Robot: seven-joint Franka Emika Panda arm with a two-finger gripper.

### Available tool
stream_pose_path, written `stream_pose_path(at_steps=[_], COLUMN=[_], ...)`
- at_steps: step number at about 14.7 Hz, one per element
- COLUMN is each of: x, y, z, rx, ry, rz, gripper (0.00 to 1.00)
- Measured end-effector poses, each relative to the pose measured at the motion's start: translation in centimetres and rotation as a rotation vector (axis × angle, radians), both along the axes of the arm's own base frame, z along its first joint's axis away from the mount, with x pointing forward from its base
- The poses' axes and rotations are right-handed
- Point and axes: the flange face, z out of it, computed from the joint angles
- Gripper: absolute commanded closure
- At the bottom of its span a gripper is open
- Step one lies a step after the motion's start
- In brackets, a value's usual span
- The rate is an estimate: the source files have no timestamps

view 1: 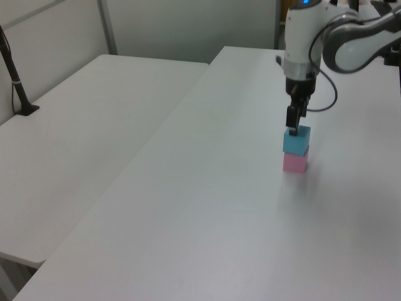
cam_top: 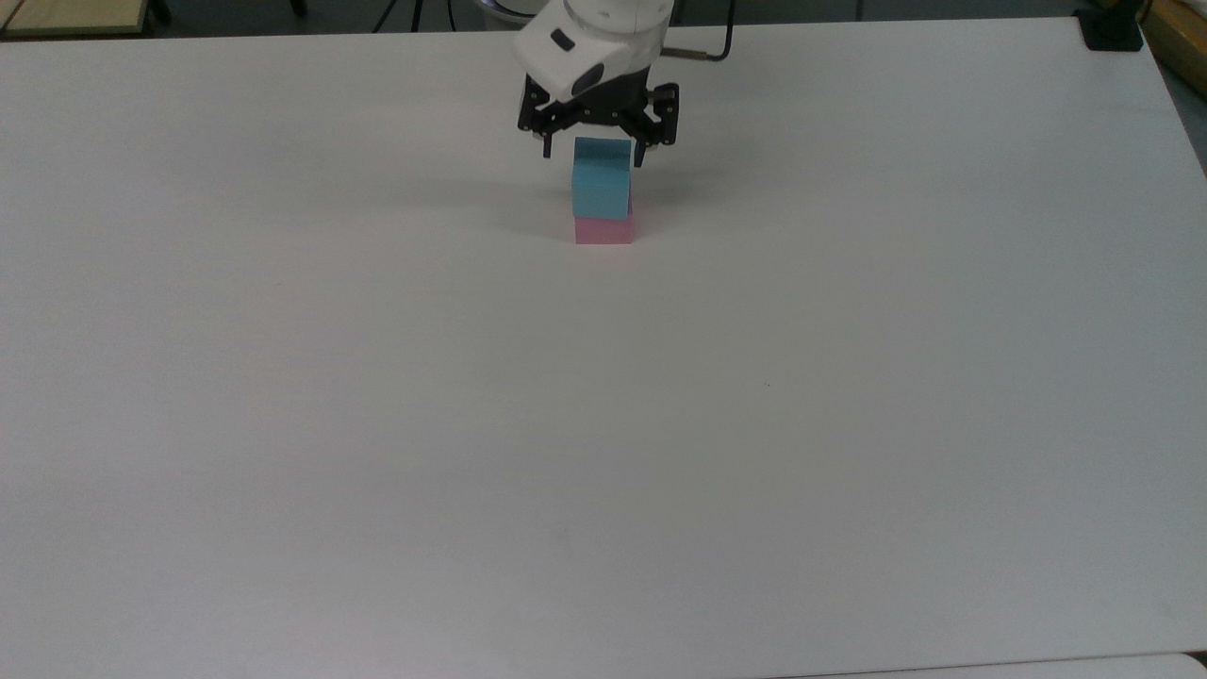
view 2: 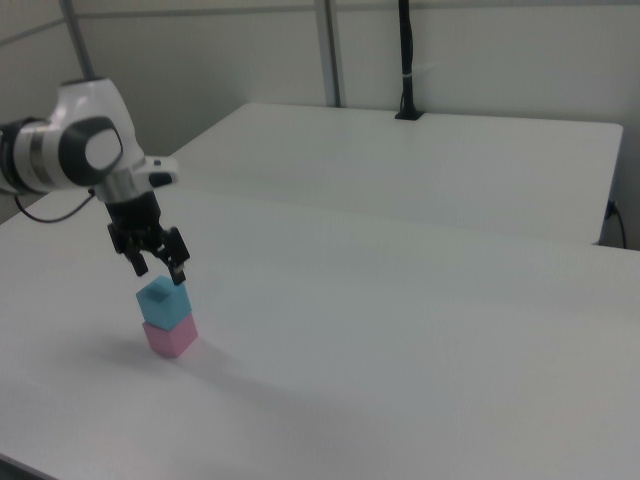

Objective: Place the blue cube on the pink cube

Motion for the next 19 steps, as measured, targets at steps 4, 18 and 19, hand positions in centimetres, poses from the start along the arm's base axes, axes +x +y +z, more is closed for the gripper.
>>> stream_pose_path(at_steps=[4,18,19], x=[0.8,5.3,5.3], y=[-0.2,-11.8,-11.9], z=[10.7,18.3,18.4], rx=[-0.010,0.060,0.060], ry=[-0.002,0.016,0.014], rz=[0.006,0.040,0.039], gripper=[0.00,0.00,0.00])
